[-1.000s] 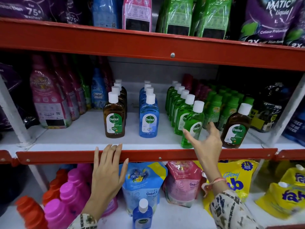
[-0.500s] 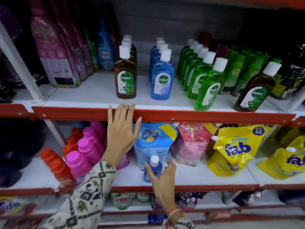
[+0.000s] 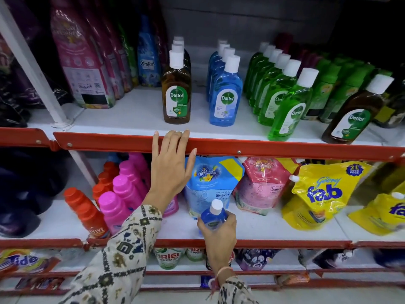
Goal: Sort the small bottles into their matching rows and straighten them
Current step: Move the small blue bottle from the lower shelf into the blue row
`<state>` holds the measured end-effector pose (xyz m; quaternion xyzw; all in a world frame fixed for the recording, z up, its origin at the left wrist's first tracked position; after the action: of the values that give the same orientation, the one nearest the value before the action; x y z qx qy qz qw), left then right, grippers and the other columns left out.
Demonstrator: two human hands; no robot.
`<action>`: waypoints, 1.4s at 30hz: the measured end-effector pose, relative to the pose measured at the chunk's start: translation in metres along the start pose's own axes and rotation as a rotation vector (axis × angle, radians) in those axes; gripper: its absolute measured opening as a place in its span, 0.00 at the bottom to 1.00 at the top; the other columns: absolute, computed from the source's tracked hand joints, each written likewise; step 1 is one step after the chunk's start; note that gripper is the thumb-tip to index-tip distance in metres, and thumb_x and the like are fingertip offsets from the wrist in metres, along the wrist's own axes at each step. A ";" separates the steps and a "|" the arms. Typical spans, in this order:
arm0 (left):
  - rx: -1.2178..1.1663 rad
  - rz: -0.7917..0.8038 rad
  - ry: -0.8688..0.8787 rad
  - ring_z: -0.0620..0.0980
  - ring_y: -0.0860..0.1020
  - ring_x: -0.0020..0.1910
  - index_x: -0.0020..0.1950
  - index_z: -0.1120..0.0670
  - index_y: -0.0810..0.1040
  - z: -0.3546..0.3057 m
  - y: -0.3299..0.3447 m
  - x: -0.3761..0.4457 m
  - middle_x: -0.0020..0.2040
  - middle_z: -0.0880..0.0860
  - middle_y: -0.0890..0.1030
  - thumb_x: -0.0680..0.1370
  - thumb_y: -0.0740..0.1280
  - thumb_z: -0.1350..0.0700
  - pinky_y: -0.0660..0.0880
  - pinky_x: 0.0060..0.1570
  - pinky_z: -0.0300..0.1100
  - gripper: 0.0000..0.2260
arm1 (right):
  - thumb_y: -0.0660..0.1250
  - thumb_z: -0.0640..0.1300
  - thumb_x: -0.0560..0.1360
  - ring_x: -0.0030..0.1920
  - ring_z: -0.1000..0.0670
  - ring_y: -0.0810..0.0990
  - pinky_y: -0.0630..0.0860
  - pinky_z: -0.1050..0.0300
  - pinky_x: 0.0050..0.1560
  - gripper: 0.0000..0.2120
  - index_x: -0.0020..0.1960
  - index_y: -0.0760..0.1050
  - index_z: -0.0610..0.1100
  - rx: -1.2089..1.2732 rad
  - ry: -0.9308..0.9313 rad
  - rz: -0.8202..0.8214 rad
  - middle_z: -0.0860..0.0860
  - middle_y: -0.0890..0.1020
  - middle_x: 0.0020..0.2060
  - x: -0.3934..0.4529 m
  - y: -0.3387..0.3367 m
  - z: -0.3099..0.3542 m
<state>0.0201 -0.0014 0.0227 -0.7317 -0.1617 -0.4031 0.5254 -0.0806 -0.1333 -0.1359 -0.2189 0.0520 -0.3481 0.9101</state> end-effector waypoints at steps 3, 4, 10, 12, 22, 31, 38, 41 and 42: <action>-0.008 -0.001 -0.007 0.59 0.74 0.66 0.71 0.59 0.71 0.000 -0.001 0.001 0.62 0.59 0.79 0.83 0.57 0.49 0.59 0.75 0.62 0.21 | 0.81 0.54 0.59 0.50 0.46 0.81 0.74 0.57 0.47 0.35 0.59 0.71 0.44 0.045 -0.062 0.025 0.49 0.80 0.52 0.001 -0.022 0.016; -0.010 0.000 -0.008 0.59 0.74 0.66 0.71 0.59 0.71 0.000 -0.001 0.001 0.62 0.59 0.79 0.83 0.57 0.49 0.59 0.75 0.62 0.21 | 0.81 0.55 0.58 0.50 0.48 0.81 0.74 0.58 0.48 0.35 0.59 0.71 0.46 0.062 -0.088 0.035 0.51 0.80 0.52 0.002 -0.029 0.024; -0.015 -0.011 0.003 0.58 0.75 0.65 0.71 0.59 0.72 -0.001 -0.002 0.001 0.61 0.58 0.79 0.82 0.57 0.49 0.60 0.74 0.62 0.21 | 0.82 0.55 0.55 0.53 0.53 0.81 0.77 0.60 0.54 0.36 0.60 0.73 0.52 0.212 -0.248 -0.004 0.55 0.81 0.53 0.014 -0.074 0.083; -0.014 -0.007 0.005 0.58 0.75 0.65 0.71 0.58 0.72 0.000 -0.001 0.000 0.61 0.57 0.80 0.82 0.57 0.48 0.60 0.74 0.61 0.22 | 0.81 0.58 0.54 0.54 0.53 0.81 0.79 0.53 0.56 0.38 0.60 0.74 0.51 0.240 -0.299 -0.032 0.55 0.82 0.54 0.023 -0.086 0.104; -0.034 0.011 0.019 0.55 0.76 0.64 0.71 0.56 0.73 0.001 -0.003 0.001 0.60 0.54 0.80 0.81 0.56 0.47 0.59 0.73 0.58 0.22 | 0.78 0.63 0.57 0.53 0.53 0.81 0.79 0.60 0.53 0.40 0.65 0.73 0.49 0.285 -0.511 -0.173 0.54 0.81 0.54 0.076 -0.121 0.217; -0.028 0.067 0.008 0.55 0.77 0.64 0.71 0.56 0.73 0.002 -0.003 0.001 0.61 0.53 0.81 0.83 0.49 0.44 0.59 0.72 0.58 0.25 | 0.75 0.65 0.59 0.54 0.49 0.80 0.79 0.50 0.55 0.41 0.65 0.75 0.43 0.112 -0.515 -0.178 0.48 0.81 0.55 0.132 -0.095 0.243; -0.042 0.118 -0.004 0.54 0.72 0.70 0.74 0.55 0.69 0.001 -0.001 -0.001 0.67 0.54 0.78 0.84 0.48 0.43 0.54 0.75 0.57 0.26 | 0.72 0.69 0.60 0.51 0.46 0.80 0.78 0.51 0.51 0.40 0.59 0.77 0.41 0.032 -0.485 -0.161 0.47 0.81 0.51 0.145 -0.083 0.235; -0.012 0.129 0.029 0.52 0.63 0.77 0.78 0.54 0.64 0.001 -0.003 0.000 0.76 0.54 0.69 0.83 0.48 0.42 0.54 0.76 0.57 0.26 | 0.73 0.67 0.61 0.52 0.45 0.79 0.78 0.52 0.51 0.37 0.58 0.76 0.41 0.035 -0.495 -0.125 0.46 0.80 0.51 0.146 -0.083 0.234; 0.005 0.131 0.032 0.52 0.60 0.79 0.79 0.53 0.62 0.001 -0.004 0.000 0.78 0.54 0.66 0.83 0.49 0.42 0.54 0.76 0.59 0.27 | 0.74 0.67 0.62 0.53 0.45 0.79 0.78 0.51 0.52 0.37 0.58 0.76 0.41 0.036 -0.503 -0.109 0.45 0.80 0.52 0.145 -0.084 0.234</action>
<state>0.0182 0.0014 0.0256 -0.7329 -0.1062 -0.3790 0.5549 0.0353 -0.1996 0.1189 -0.2851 -0.1942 -0.3322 0.8779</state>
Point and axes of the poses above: each hand's wrist, its own x-axis towards the middle knuckle, its own y-axis out of the palm, z = x × y, the point moved 3 cm from there along x, towards the middle knuckle
